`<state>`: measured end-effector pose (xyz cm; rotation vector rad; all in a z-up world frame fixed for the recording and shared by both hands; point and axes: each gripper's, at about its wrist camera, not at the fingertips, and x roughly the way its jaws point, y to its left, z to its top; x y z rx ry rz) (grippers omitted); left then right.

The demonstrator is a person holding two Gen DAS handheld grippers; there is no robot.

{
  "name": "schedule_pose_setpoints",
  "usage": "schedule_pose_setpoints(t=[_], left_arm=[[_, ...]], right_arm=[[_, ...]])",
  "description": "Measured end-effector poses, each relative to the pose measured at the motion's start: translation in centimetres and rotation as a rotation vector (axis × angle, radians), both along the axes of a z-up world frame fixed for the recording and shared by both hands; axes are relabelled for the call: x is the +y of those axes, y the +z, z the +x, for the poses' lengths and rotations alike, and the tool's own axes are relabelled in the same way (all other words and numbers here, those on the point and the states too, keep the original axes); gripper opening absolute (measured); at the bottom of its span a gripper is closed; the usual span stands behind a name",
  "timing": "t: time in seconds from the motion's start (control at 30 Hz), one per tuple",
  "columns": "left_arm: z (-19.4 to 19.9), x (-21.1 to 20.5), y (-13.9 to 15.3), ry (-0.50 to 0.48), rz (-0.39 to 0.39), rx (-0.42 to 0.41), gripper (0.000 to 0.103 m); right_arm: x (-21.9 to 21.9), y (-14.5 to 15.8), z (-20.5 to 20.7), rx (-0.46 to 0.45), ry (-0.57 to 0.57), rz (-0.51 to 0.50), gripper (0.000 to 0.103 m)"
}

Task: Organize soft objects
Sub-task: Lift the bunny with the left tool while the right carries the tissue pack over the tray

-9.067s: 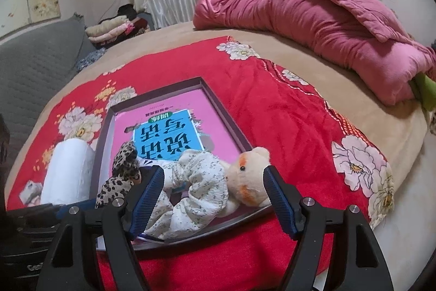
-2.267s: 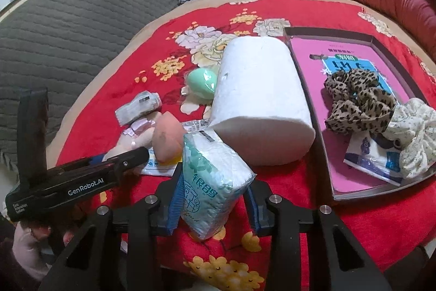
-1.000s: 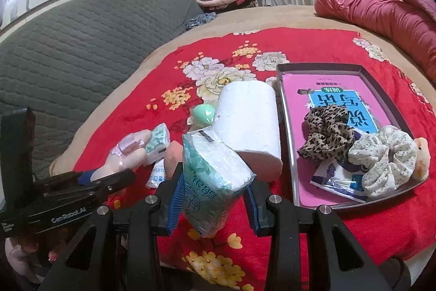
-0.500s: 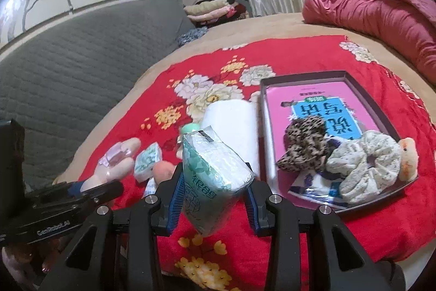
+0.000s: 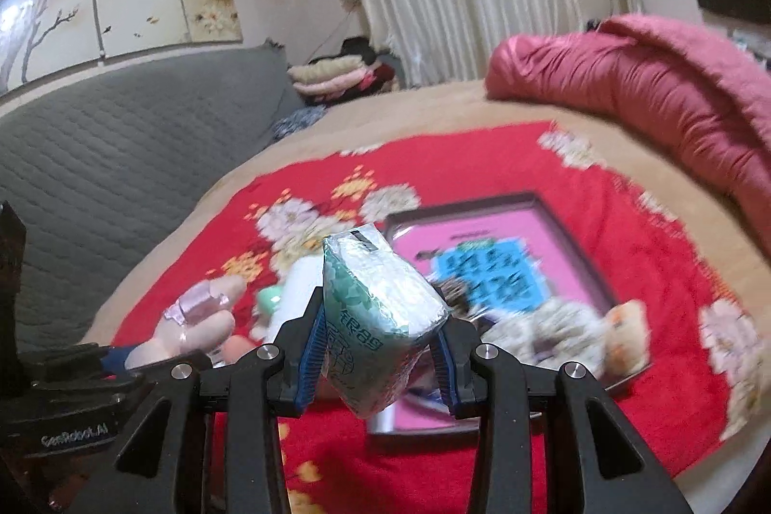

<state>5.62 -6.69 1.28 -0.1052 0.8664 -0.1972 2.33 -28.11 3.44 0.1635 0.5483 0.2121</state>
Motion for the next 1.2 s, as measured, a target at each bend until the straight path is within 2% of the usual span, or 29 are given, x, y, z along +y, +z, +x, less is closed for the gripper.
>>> schedule_pose_setpoints(t=[0.1, 0.33, 0.63, 0.97, 1.2], left_arm=[[0.3, -2.5, 0.6, -0.041, 0.019, -0.012, 0.045], [0.8, -5.4, 1.4, -0.089, 0.031, -0.031, 0.045], [1.5, -6.5, 1.4, -0.107, 0.045, -0.033, 0.045], [2.3, -7.0, 1.5, -0.102, 0.045, -0.043, 0.045], [4.6, -7.1, 1.9, -0.077, 0.025, -0.049, 0.045]], right_arm=[[-1.6, 0.2, -0.1, -0.015, -0.047, 0.001, 0.04], [-5.2, -0.1, 0.1, -0.018, -0.137, 0.054, 0.04], [-8.4, -0.5, 0.2, -0.017, -0.218, 0.084, 0.04], [-9.4, -0.3, 0.0, -0.034, -0.251, 0.089, 0.04], [-10.2, -0.4, -0.1, -0.036, -0.277, 0.099, 0.041]])
